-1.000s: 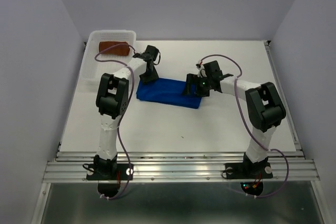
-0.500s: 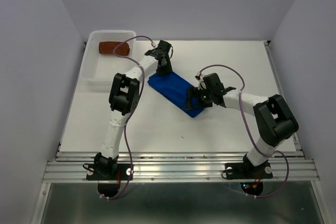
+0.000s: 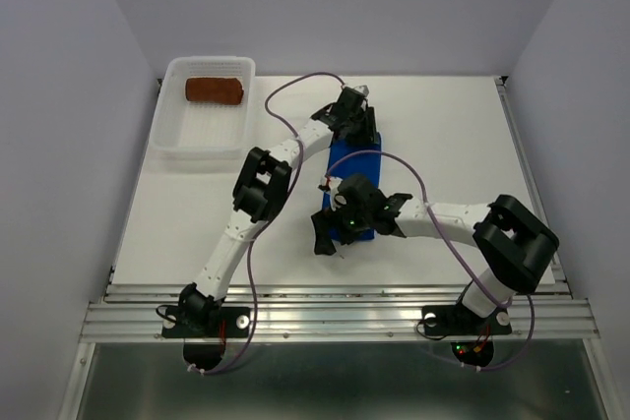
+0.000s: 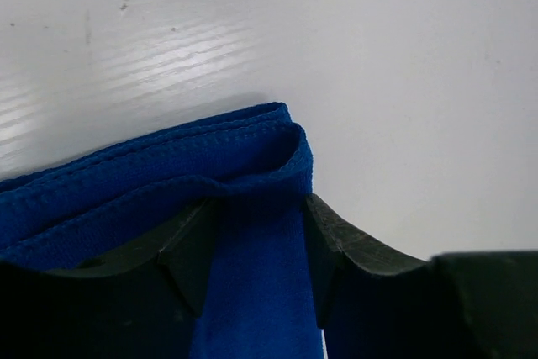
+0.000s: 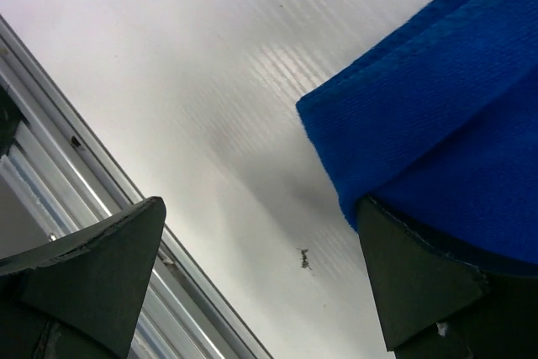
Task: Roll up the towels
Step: Fold the towel
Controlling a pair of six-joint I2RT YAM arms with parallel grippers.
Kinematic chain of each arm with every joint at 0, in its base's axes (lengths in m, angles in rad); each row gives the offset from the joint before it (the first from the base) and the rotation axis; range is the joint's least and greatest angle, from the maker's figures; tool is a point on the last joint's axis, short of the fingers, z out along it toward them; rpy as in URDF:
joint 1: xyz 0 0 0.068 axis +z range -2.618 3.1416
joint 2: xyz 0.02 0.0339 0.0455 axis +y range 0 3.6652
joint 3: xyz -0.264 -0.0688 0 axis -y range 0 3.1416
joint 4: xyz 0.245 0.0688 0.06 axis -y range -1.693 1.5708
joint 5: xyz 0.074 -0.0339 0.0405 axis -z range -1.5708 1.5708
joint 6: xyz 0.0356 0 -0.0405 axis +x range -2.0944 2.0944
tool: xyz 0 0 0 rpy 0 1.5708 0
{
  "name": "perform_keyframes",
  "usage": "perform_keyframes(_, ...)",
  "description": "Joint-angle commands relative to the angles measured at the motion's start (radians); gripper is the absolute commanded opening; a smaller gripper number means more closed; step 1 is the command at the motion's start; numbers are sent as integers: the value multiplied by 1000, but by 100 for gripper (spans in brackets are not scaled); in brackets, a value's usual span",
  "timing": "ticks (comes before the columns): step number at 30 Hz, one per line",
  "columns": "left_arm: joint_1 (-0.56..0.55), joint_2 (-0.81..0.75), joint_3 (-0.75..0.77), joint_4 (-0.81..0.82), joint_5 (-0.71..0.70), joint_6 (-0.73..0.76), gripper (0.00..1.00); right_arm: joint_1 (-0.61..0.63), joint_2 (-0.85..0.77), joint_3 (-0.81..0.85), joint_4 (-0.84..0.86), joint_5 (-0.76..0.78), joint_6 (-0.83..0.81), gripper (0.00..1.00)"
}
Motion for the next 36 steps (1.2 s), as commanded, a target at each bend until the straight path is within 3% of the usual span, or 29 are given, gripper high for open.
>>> perform_keyframes(1,4,40,31,27,17,13,59,27,-50,41,15,-32,30,100)
perform_keyframes(4,10,5,45,18,14,52,62,27,-107,32,-13,78,29,100)
perform_keyframes(6,12,-52,46,11,-8,71,70,27,-166,36,-56,163,55,100)
perform_keyframes(8,12,-99,40,1,-19,105,97,27,-202,45,-73,221,62,100)
perform_keyframes(9,12,-122,37,-7,-20,111,99,27,-228,47,-85,235,81,100)
perform_keyframes(14,13,-378,-102,-30,-97,149,99,0,-243,26,-116,284,173,100)
perform_keyframes(21,12,-589,-389,-70,-200,100,99,-117,-222,-14,-90,264,205,100)
perform_keyframes(29,12,-794,-843,33,-163,-10,99,-163,-182,-172,70,89,266,100)
perform_keyframes(36,13,-888,-943,-15,-246,-41,99,-181,-164,-257,78,183,300,100)
